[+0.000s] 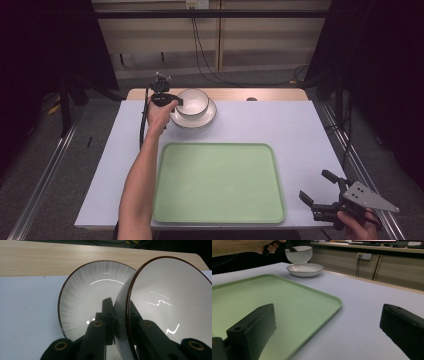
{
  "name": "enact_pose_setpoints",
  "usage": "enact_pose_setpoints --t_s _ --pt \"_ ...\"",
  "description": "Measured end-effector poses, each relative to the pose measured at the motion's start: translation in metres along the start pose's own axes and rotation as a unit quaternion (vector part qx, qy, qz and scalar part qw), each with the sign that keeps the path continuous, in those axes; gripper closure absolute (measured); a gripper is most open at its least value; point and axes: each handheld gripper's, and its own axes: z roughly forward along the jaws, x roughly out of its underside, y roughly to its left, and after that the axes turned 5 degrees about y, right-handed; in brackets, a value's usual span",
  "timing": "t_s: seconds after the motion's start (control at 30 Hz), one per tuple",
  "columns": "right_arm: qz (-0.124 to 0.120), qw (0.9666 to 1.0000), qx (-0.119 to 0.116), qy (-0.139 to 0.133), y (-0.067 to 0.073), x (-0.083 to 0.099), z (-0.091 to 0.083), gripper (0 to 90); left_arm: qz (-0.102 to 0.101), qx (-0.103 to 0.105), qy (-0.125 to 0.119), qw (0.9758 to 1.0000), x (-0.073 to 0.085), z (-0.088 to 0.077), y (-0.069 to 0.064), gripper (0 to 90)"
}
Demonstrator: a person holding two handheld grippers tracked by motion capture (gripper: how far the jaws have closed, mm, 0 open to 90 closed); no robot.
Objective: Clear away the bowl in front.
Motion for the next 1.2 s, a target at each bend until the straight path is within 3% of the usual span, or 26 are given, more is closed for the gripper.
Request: enact_pose_setpoints --t_s 0.3,0.47,1.2 --pt "0.000 1.0000 -0.001 0.001 0.000 0.000 -0.001 0.0 0.011 0.012 -0.003 0.9999 0.003 -0.016 -0.005 82.3" --pt "-0.003 1.0000 -0.003 -0.002 0.000 0.000 -0.002 0.0 0.029 0.020 -0.004 0.9994 0.004 -0.025 -0.011 82.2" --pt "-0.004 1.0000 -0.004 -0.002 0.000 0.000 -0.002 0.0 0.067 0.039 -0.002 0.9970 0.015 -0.049 -0.035 82.2"
